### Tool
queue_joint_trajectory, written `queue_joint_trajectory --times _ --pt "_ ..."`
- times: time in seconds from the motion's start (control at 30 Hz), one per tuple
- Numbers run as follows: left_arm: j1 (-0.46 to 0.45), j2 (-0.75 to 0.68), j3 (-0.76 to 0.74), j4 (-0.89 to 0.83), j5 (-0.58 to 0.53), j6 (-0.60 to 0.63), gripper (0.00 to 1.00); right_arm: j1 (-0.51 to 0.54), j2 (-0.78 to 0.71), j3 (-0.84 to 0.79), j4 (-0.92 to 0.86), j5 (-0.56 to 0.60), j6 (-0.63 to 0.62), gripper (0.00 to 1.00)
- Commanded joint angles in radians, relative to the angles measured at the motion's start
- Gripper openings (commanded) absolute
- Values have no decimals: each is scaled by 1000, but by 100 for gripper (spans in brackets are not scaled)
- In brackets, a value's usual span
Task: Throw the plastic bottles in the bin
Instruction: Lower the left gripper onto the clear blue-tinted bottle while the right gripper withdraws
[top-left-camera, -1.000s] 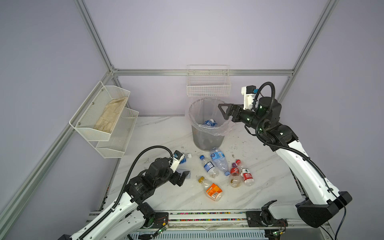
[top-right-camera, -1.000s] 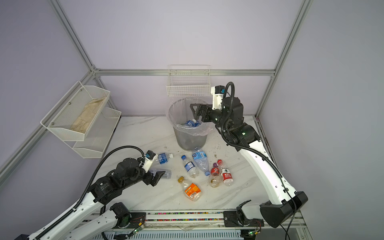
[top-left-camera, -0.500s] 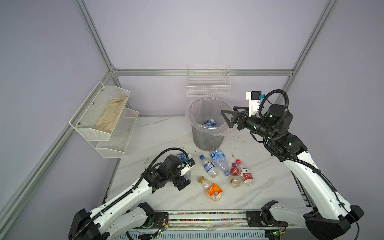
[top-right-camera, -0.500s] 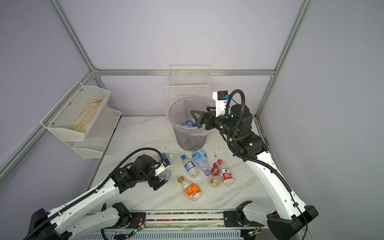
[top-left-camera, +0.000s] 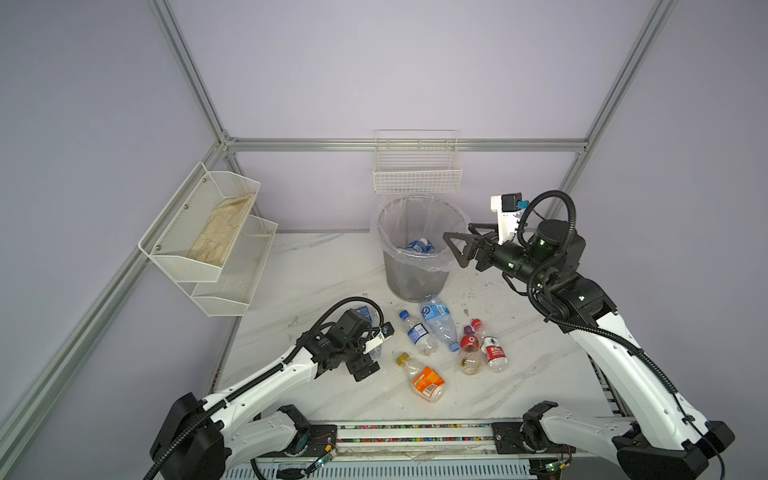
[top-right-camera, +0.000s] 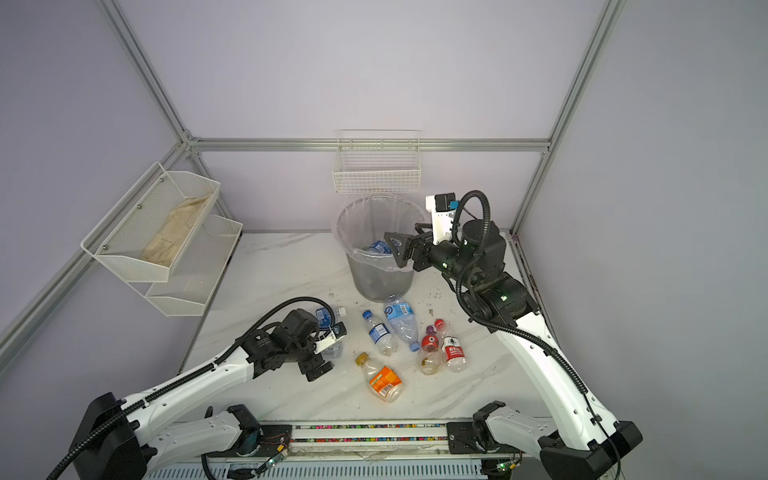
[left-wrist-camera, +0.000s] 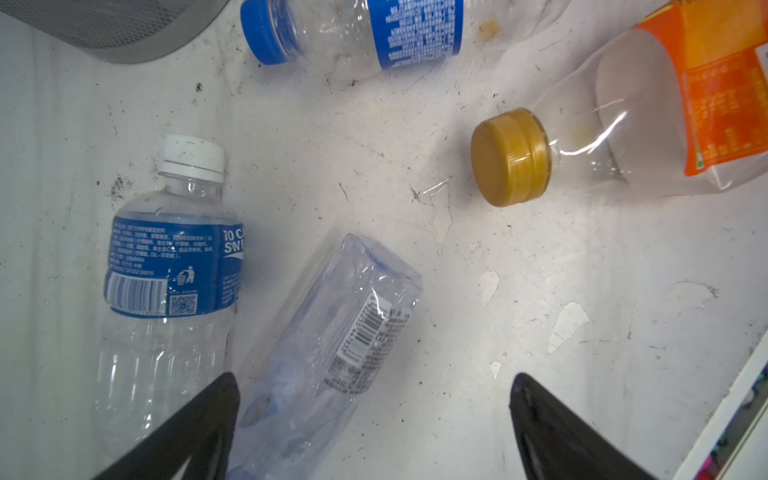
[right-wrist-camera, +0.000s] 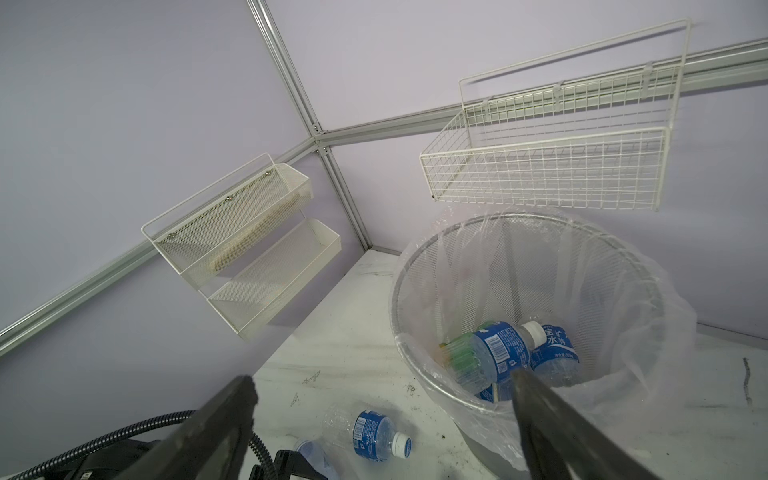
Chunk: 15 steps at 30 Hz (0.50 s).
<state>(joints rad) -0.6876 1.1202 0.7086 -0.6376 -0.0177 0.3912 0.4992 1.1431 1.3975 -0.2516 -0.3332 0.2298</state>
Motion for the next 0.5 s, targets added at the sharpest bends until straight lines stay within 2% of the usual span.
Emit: queue_joint_trajectory --times 0.0,0.47 --pt "2 17 32 20 -23 38 100 0 -23 -17 9 -2 -12 97" --pt "18 115 52 88 -88 46 100 1 -66 -57 1 14 -14 98"
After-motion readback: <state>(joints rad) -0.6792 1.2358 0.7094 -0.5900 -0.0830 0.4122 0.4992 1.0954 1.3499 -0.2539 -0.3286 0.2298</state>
